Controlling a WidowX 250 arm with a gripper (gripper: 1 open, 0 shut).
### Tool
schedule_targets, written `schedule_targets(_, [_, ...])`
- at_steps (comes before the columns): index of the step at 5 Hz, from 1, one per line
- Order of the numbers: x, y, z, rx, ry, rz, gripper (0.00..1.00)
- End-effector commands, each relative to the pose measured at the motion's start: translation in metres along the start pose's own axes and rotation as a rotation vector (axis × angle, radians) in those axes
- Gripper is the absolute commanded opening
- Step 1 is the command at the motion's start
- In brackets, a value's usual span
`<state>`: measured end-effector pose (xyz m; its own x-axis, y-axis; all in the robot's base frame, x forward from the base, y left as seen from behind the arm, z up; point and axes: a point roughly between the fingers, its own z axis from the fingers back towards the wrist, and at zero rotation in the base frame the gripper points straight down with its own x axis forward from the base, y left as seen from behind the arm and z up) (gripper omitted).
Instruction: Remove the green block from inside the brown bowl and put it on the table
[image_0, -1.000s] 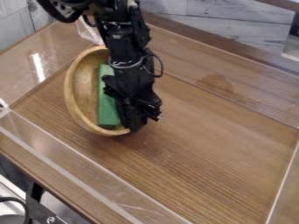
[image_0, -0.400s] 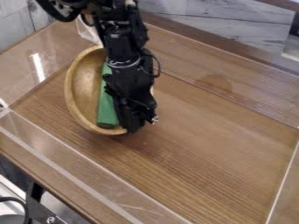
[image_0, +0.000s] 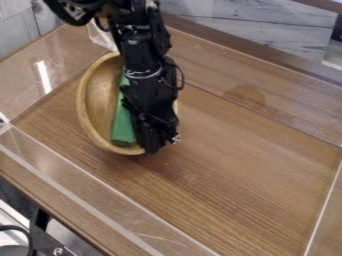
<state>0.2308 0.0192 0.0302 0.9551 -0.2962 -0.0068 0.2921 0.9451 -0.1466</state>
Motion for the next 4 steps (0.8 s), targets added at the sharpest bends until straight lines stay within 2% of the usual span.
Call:
schedule_targets(1, [0.001, -0.007, -0.008, -0.031, 0.052, -0.082, 0.0])
schedule_targets(3, [0.025, -0.018, 0.004, -0.049, 0.034, 0.029, 0.0])
schedule_targets(4, [0.022, -0.018, 0.0, -0.052, 0.036, 0.026, 0.0])
